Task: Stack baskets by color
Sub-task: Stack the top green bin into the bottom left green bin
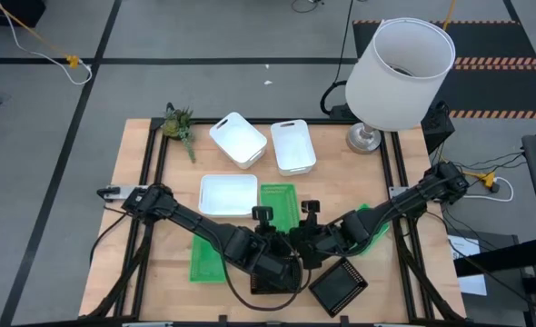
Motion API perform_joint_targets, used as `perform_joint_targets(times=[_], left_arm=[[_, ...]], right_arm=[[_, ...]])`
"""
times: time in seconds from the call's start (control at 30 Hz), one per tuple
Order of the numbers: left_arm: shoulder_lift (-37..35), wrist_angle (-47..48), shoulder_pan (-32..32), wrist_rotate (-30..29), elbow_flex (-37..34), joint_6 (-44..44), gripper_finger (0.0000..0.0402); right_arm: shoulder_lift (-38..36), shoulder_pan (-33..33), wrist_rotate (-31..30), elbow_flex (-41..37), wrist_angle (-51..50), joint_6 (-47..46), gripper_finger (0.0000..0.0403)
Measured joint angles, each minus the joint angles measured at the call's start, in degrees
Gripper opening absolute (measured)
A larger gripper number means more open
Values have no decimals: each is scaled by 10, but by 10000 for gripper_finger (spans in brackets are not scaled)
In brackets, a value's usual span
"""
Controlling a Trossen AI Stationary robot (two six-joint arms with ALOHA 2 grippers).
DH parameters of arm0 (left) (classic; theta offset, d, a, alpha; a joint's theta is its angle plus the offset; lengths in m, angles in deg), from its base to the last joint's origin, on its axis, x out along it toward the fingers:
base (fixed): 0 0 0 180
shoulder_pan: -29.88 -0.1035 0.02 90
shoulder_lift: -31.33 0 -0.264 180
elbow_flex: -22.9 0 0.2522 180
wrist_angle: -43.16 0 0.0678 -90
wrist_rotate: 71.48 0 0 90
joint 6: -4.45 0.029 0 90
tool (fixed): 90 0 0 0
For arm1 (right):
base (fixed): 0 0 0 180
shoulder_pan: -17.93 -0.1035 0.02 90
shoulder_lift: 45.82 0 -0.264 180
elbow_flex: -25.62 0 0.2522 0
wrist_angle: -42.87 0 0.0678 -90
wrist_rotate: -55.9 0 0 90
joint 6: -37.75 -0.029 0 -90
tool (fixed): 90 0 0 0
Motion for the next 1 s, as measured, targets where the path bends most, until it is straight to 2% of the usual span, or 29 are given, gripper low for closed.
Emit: perform_joint_targets(times=[0.2, 0.33, 0.5, 0.7, 0.83, 1.0], left_arm=[[-3, 1, 13, -3, 0, 10, 20], [-17, 6, 32, -5, -1, 11, 9], [-33, 11, 65, -7, 0, 10, 17], [-35, 27, 101, -7, 0, -11, 8], [-35, 46, 129, -7, 0, -35, 18], [-36, 68, 169, -6, 0, -72, 8]], right_arm=[[-5, -16, -1, 0, 11, 14, 69], [-22, -32, -1, 0, 20, 21, 111], [-50, -66, 0, 0, 63, 47, 150], [-77, -114, -30, 0, 112, 76, 166], [-95, -140, -52, 0, 113, 83, 166], [-113, -165, -77, 0, 107, 88, 165]])
